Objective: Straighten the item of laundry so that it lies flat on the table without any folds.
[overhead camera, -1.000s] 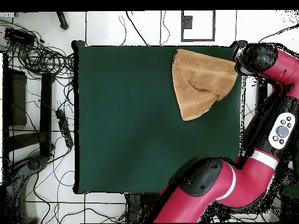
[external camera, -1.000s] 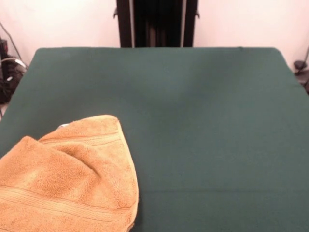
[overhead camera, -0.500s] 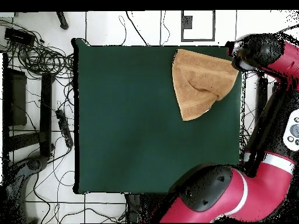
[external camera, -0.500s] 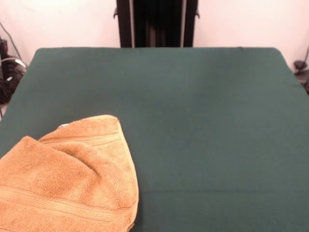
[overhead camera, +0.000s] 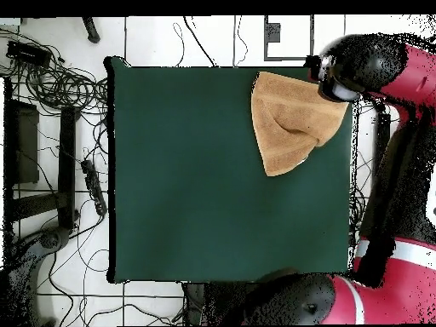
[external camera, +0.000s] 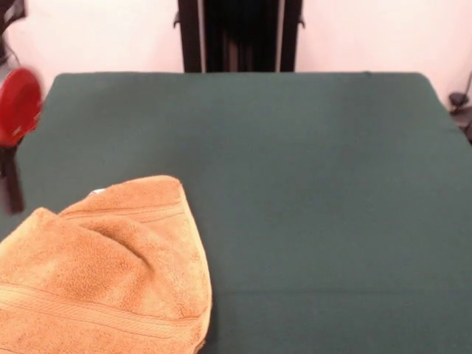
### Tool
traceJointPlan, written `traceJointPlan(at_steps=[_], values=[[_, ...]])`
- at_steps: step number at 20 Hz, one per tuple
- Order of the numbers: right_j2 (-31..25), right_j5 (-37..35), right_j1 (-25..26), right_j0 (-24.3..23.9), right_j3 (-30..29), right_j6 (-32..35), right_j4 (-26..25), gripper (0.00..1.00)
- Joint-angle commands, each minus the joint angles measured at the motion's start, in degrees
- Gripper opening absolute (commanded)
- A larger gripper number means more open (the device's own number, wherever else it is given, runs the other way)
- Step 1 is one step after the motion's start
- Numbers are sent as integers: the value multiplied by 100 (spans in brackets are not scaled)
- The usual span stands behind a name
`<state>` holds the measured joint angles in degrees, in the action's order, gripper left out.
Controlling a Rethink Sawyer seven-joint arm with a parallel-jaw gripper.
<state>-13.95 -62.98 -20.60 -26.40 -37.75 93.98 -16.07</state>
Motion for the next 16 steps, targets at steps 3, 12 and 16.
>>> traceJointPlan(at_steps=[3, 12, 16], values=[[450, 360, -831, 707, -2365, 2067, 475, 100], [798, 661, -1165, 1004, -3070, 2554, 964, 100], [890, 1006, -999, 1096, -3173, 2653, 1017, 100]])
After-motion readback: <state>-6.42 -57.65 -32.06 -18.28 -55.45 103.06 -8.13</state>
